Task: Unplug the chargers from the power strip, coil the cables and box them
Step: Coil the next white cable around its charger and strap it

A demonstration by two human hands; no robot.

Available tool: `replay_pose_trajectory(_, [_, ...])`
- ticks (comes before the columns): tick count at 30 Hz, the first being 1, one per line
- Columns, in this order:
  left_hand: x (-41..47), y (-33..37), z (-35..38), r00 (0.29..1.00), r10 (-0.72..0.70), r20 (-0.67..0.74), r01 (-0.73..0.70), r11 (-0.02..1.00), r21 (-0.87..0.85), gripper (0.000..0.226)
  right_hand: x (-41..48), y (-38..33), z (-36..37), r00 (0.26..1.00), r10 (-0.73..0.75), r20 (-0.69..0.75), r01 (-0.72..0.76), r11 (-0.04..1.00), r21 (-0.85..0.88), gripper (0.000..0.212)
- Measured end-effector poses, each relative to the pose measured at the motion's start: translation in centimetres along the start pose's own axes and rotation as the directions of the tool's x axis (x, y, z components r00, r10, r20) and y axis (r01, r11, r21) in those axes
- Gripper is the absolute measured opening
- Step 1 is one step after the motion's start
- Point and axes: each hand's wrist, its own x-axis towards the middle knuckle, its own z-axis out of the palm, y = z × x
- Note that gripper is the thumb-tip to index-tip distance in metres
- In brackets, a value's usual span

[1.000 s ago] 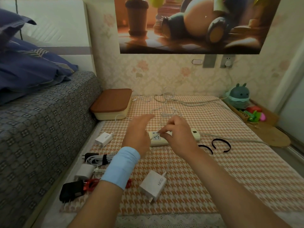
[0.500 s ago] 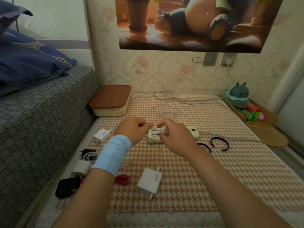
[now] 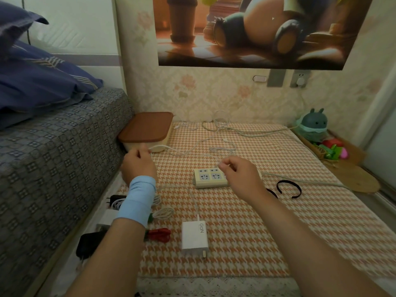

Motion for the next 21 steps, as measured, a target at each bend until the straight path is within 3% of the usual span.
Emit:
replay_pose_trajectory(1, [-0.2,-0.2,0.1,0.998,0.060,0.009,-0.061,0.988,0.140,0.020,-0.1,-0.1,0.3,1.000,-0.029,-0.001,0.029,0.999,-0.022,0.019])
replay_pose_trajectory(2, [-0.6,-0.4,0.3,0.985,0.171,0.022,-0.172,0.958,0.230,0.026,-0.1,-0.4,0.5,0.999,-0.053,0.005,0.053,0.998,-0.038,0.019])
replay_pose_trajectory(4, [-1.8,-0.2,0.8,0.882,0.467,0.059,-0.471,0.877,0.099,0.056,-0.1,-0.9,0.9,0.996,-0.088,0.023,0.089,0.994,-0.065,0.022])
replay_pose_trajectory(6, [-2.9,0.8,1.0,0.703,0.706,0.088,-0.703,0.708,-0.061,0.067,-0.1,-1.2,1.2,0.994,-0.092,0.051,0.098,0.987,-0.127,0.025])
replay_pose_trajectory(8, [-3.3,1.4,1.2,0.570,0.811,0.135,-0.803,0.584,-0.117,0.064,0.0,-1.2,1.6,0.995,-0.064,0.076,0.081,0.968,-0.237,0.027])
replay_pose_trajectory(9, [-3.1,1.3,1.5,0.558,0.817,0.146,-0.803,0.576,-0.156,0.060,0.0,-1.1,1.7,0.996,-0.038,0.079,0.059,0.955,-0.290,0.030])
replay_pose_trajectory(11, [-3.3,1.3,1.4,0.693,0.688,0.216,-0.616,0.720,-0.318,0.053,0.1,-0.9,1.8,0.999,0.021,0.037,-0.007,0.942,-0.336,0.036])
replay_pose_trajectory(13, [-3.2,1.3,0.8,0.809,0.489,0.325,-0.396,0.863,-0.313,0.043,0.0,-0.6,1.5,0.998,0.039,-0.051,-0.053,0.949,-0.312,0.036])
replay_pose_trajectory(15, [-2.7,1.1,0.1,0.794,0.385,0.470,-0.332,0.923,-0.196,0.026,-0.1,-0.6,1.1,0.989,0.038,-0.141,-0.075,0.962,-0.263,0.034])
replay_pose_trajectory(18, [-1.9,1.0,-0.9,0.678,0.328,0.658,-0.404,0.914,-0.040,0.044,-0.1,-0.8,0.5,0.976,0.032,-0.217,-0.101,0.943,-0.316,0.029])
replay_pose_trajectory(21, [-0.8,1.2,-1.2,0.786,0.409,0.464,-0.536,0.825,0.181,0.025,0.0,-1.3,0.1,0.991,-0.021,-0.129,-0.040,0.891,-0.453,0.023])
